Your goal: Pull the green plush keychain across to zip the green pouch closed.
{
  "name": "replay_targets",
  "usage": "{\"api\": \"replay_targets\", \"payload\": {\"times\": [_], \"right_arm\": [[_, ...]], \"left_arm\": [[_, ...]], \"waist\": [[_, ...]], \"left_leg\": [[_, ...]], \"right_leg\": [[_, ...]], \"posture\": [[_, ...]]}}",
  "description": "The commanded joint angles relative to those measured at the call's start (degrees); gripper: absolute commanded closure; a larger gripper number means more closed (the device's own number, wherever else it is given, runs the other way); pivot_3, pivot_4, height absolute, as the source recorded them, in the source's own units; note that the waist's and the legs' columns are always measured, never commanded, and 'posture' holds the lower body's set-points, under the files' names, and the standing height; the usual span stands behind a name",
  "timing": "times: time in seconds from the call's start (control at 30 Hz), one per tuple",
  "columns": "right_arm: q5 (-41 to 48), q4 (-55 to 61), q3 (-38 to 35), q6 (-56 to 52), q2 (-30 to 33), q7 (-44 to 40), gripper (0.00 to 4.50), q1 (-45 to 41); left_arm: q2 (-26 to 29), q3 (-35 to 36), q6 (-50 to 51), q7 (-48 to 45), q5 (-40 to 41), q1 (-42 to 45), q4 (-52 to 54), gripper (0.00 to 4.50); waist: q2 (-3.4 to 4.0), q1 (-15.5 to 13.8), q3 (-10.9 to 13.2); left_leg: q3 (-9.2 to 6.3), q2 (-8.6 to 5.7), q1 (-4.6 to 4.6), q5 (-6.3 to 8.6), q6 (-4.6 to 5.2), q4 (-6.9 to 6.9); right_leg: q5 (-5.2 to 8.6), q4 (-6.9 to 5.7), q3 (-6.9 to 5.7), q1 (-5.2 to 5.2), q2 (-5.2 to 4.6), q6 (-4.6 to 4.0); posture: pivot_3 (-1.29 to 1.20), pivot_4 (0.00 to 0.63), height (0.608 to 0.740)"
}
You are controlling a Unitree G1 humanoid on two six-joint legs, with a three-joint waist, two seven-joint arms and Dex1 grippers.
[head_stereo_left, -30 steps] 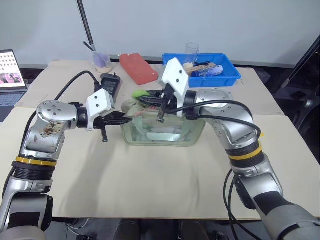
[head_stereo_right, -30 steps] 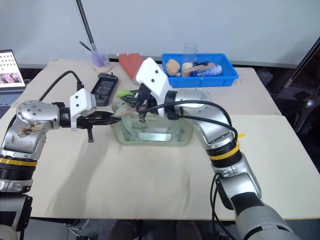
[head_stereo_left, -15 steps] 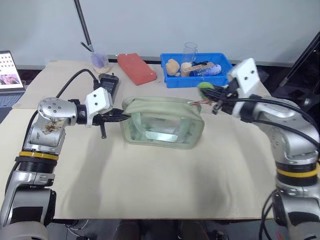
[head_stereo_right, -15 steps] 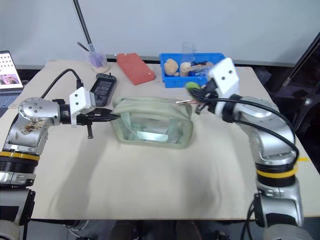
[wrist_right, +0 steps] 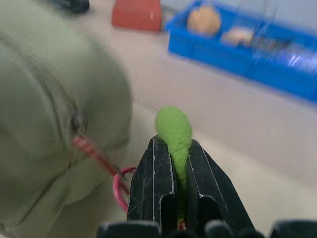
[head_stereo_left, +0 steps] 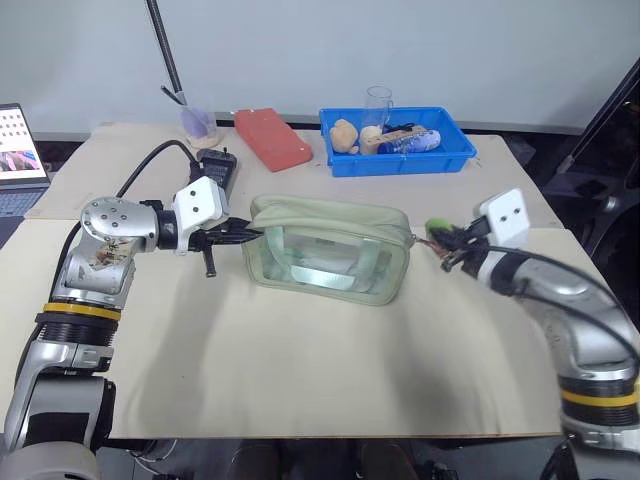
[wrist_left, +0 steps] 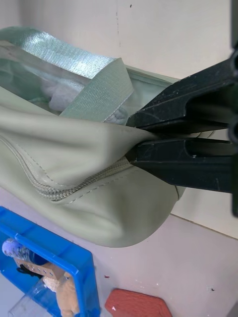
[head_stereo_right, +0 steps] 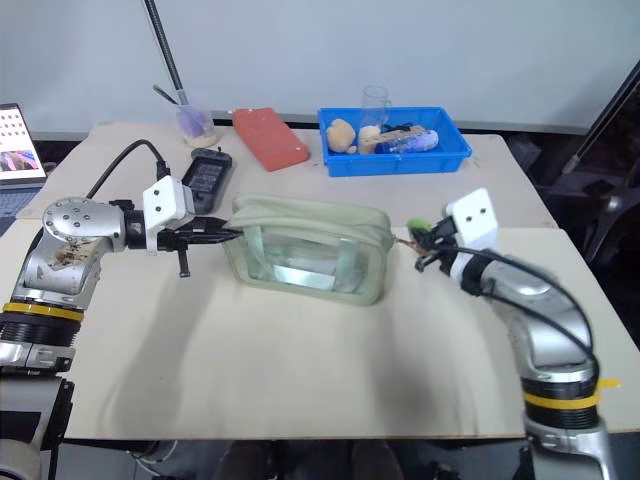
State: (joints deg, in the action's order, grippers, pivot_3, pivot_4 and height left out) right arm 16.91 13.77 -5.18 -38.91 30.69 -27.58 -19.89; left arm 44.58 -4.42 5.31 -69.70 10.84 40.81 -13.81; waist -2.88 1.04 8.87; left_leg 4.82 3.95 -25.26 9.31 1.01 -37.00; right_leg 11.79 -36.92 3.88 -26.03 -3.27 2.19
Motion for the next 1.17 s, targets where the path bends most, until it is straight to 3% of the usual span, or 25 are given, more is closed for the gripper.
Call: {"api": "replay_targets", "payload": {"times": [0.03, 0.2, 0.37, 0.4, 0.47, 0.6, 0.7, 0.77, 0.93, 1.17], "right_arm": [[-1.13, -1.49, 1.03, 2.19, -1.43, 0.64, 4.47, 1.8], [-0.73, -5.01, 1.96, 4.02, -1.93, -1.44, 4.47, 3.78], [2.06, -6.02, -0.5, 5.4, 0.39, -5.7, 4.47, -0.84], [2.98, -5.32, -1.0, 5.03, 1.59, -7.33, 3.63, -1.86], [4.28, -4.47, -1.69, 4.77, 4.51, -10.76, 3.05, -3.13], [9.17, -2.23, -5.11, 2.96, 17.72, -23.57, 1.65, -5.96], [12.03, -2.18, -6.3, 2.01, 23.32, -28.34, 0.64, -7.51], [16.1, -0.97, -8.7, -1.43, 26.54, -31.08, 0.03, -9.47], [25.95, 3.35, -14.19, -10.34, 28.11, -28.89, 0.03, -13.65], [27.08, 7.21, -15.1, -11.17, 25.52, -22.66, 0.03, -11.77]], "left_arm": [[0.35, 0.8, 1.53, 1.16, -0.26, -1.19, 1.21, 4.5], [0.27, 0.77, 1.51, 2.32, -0.69, -2.81, 2.85, 4.5], [-0.09, 1.84, 2.98, 3.17, 0.93, -4.18, 4.9, 4.5], [-0.14, 2.48, 4.12, 2.94, 2.16, -4.46, 5.71, 3.89], [0.29, 3.68, 6.77, 1.92, 4.73, -5.07, 7.4, 3.4], [5.12, 8.91, 17.0, -1.47, 11.7, -3.16, 7.68, 1.43], [8.26, 11.0, 22.49, -3.2, 14.99, -2.17, 7.22, 0.03], [11.35, 13.22, 26.35, -4.31, 16.84, -1.44, 5.96, 0.0], [15.77, 15.55, 27.12, -3.3, 16.1, -0.68, 3.52, 0.0], [14.75, 15.56, 23.82, -0.69, 14.88, 1.11, 1.48, 0.0]], "waist": [[0.01, -0.01, 0.0], [0.02, 0.0, -0.05], [0.08, 0.0, -0.08], [0.1, -0.01, -0.07], [0.11, -0.02, -0.06], [0.11, -0.13, 0.05], [0.11, -0.16, 0.07], [0.1, -0.03, 0.06], [0.12, 0.05, 0.08], [0.06, -0.51, 0.07]], "left_leg": [[0.0, 0.0, -0.01, 0.0, 0.0, 0.0], [0.0, 0.0, 0.09, 0.0, 0.0, -0.02], [0.0, 0.0, 0.26, 0.0, 0.0, -0.01], [0.01, 0.0, 0.28, 0.0, -0.01, -0.01], [0.01, 0.0, 0.27, 0.0, -0.01, -0.01], [-0.01, 0.0, 0.02, 0.0, -0.01, 0.01], [-0.04, 0.0, -0.16, 0.02, 0.02, 0.03], [-0.03, 0.01, -0.06, 0.03, 0.03, 0.1], [0.0, 0.03, -0.03, 0.03, 0.02, 0.15], [0.06, -0.05, -0.07, 0.04, 0.0, 0.12]], "right_leg": [[0.0, 0.0, 0.0, 0.0, -0.01, -0.01], [0.07, 0.03, 0.01, 0.12, -0.01, -0.1], [0.21, 0.03, 0.01, 0.31, -0.01, -0.08], [0.22, 0.03, 0.01, 0.31, -0.01, -0.08], [0.22, 0.04, 0.01, 0.31, -0.02, -0.08], [0.21, 0.1, 0.0, 0.07, -0.02, -0.09], [0.17, 0.11, -0.01, -0.1, 0.0, -0.02], [0.24, 0.14, -0.01, -0.06, 0.0, 0.0], [0.3, 0.11, -0.01, -0.11, 0.0, -0.08], [0.27, 0.19, -0.02, -0.08, -0.16, -0.13]], "posture": [[0.0, 0.15, 0.74], [0.0, 0.15, 0.74], [0.0, 0.15, 0.74], [0.0, 0.15, 0.74], [0.0, 0.15, 0.74], [0.0, 0.15, 0.74], [0.0, 0.15, 0.74], [0.0, 0.15, 0.74], [0.0, 0.15, 0.74], [0.0, 0.15, 0.74]]}}
